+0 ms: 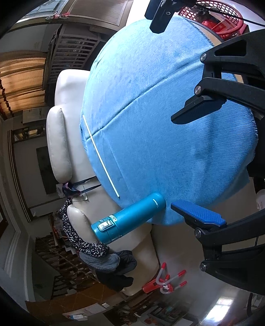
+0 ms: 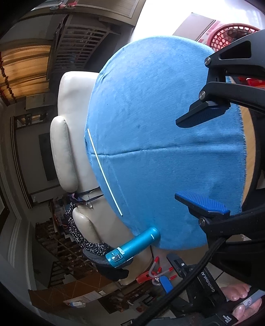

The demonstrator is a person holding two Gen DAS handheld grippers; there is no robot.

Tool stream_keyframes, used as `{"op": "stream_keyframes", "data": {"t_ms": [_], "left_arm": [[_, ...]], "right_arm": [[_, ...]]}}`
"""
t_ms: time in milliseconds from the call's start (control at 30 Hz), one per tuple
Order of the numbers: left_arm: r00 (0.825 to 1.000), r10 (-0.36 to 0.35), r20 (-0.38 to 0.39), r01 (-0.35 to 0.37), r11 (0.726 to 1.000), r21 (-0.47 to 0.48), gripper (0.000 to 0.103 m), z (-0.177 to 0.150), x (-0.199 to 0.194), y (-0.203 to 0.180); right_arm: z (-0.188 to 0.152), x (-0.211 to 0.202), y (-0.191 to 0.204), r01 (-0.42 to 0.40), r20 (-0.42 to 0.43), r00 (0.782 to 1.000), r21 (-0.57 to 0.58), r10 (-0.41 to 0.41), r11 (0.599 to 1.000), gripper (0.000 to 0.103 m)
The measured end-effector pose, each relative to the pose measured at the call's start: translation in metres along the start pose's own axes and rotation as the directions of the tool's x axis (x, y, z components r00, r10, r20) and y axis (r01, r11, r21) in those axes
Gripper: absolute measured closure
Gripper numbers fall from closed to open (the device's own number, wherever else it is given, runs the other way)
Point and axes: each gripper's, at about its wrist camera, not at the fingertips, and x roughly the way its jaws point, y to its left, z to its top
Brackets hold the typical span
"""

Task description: Collect trash

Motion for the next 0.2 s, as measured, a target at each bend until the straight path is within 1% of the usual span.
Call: {"op": "stream_keyframes", "data": {"t_ms": [200], "left_arm": [[1.000,-0.007,0.004,0.007,1.000,-0.022,0.025,0.007,0.011,0.006]], "right_arm": [[0.011,0.017,0.008,-0.002,-0.011,1.000,-0.014,0.002,1.000,0.034]]}}
